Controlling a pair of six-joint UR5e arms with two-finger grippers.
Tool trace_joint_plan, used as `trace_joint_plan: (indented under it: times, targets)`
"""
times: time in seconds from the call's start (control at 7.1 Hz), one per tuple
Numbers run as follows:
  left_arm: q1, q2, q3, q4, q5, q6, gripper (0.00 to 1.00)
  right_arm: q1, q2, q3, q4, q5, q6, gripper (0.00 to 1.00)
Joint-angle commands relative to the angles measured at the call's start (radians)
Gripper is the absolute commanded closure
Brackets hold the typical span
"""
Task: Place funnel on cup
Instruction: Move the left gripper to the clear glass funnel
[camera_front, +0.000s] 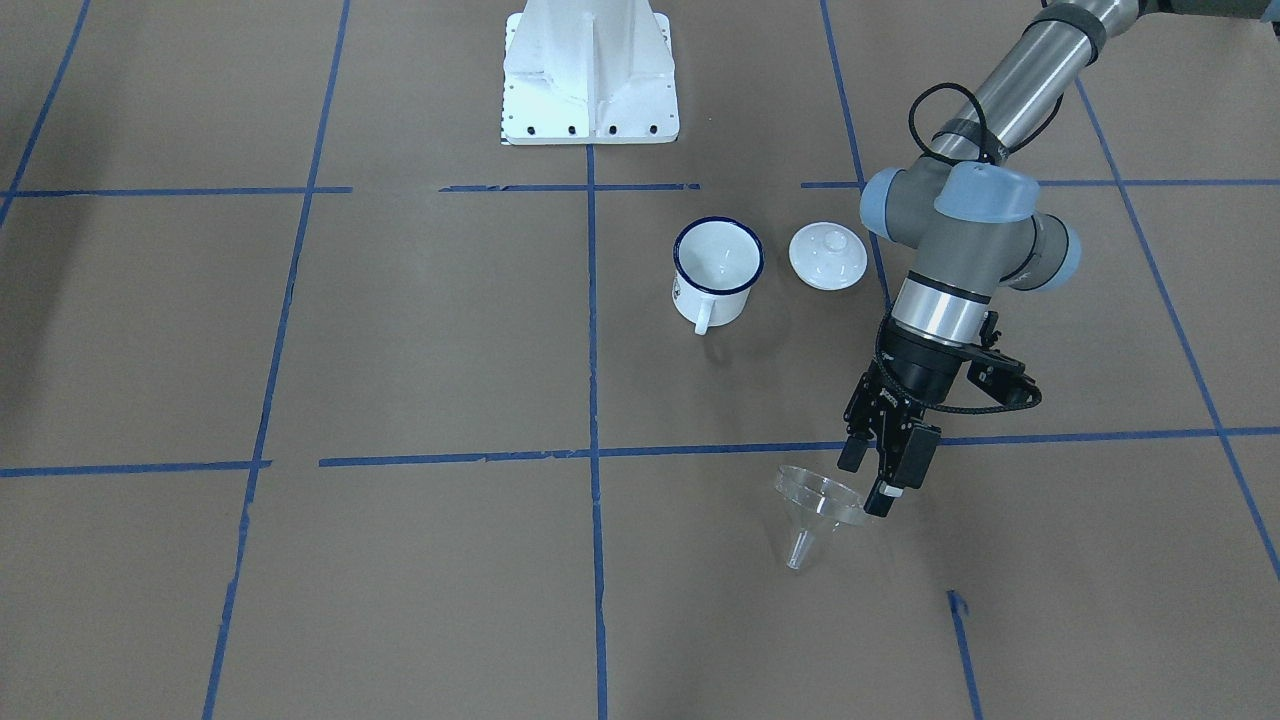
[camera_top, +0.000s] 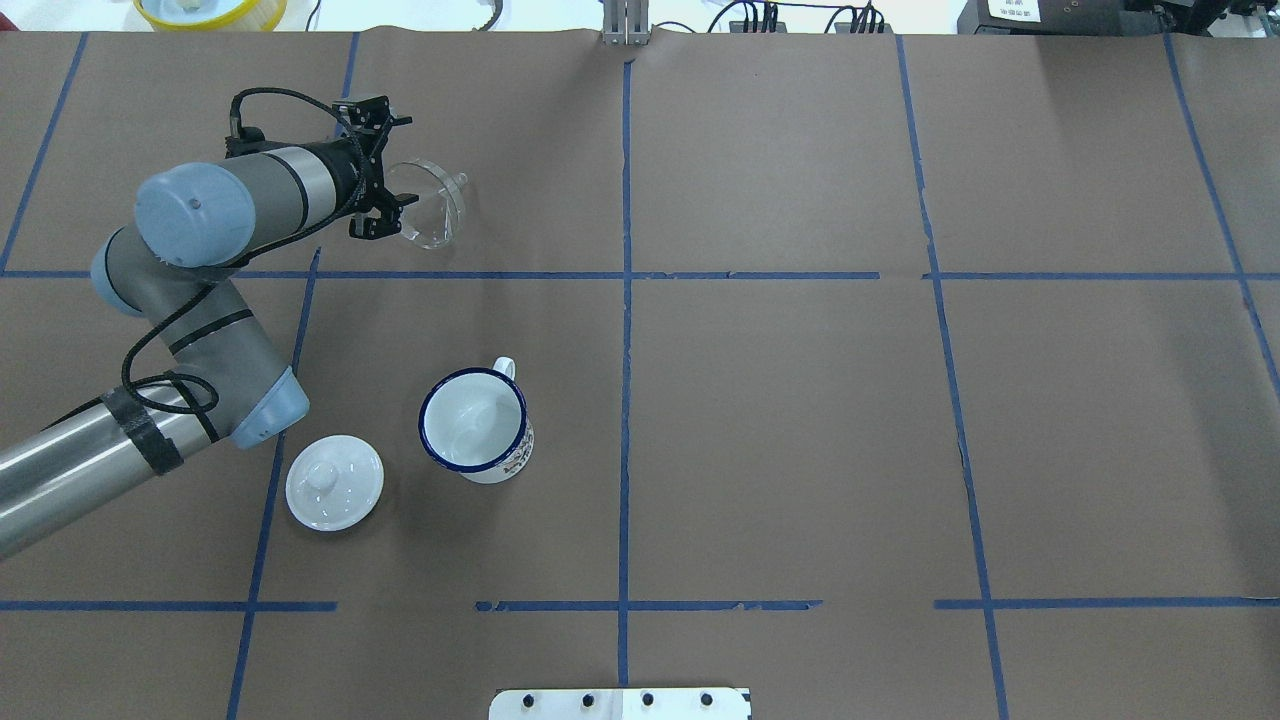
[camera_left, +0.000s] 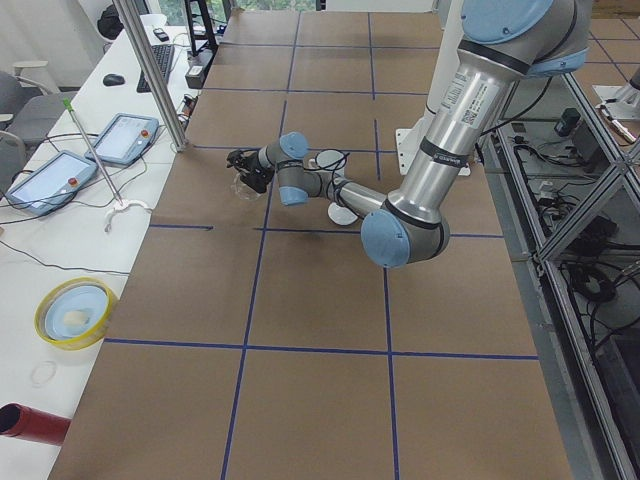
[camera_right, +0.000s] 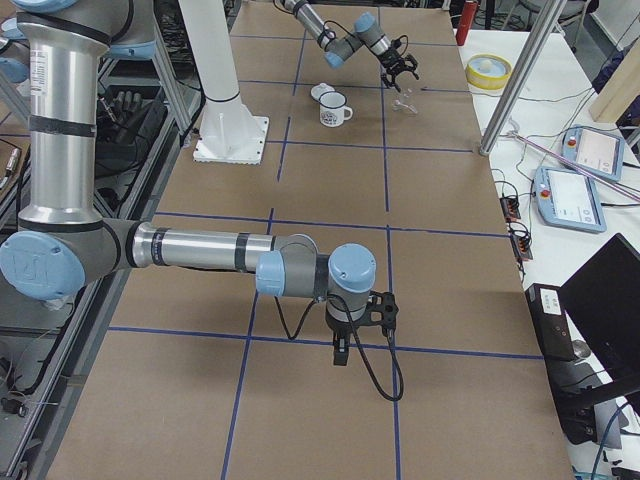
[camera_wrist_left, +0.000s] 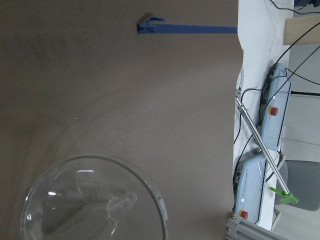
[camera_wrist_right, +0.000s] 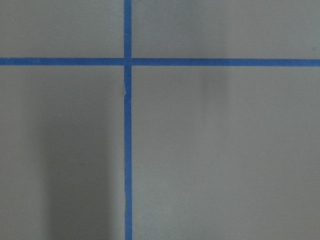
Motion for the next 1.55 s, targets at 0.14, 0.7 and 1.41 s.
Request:
trace_joint_plan:
  times: [0.14, 0.7, 1.41]
  targets:
    - [0.001, -0.013, 0.031, -0.011, 0.0, 0.001, 0.29, 0.0, 0.0, 0.0, 0.0, 0.0, 0.0, 0.0]
    - [0.002, -0.021, 0.043, -0.022, 0.002, 0.001, 0.93, 0.0, 0.0, 0.0, 0.0, 0.0, 0.0, 0.0]
    - [-0.076, -0.019, -0.174, 0.211, -0.198, 0.051, 1.0, 0.0, 0.0, 0.001, 0.0, 0.0, 0.0, 0.0]
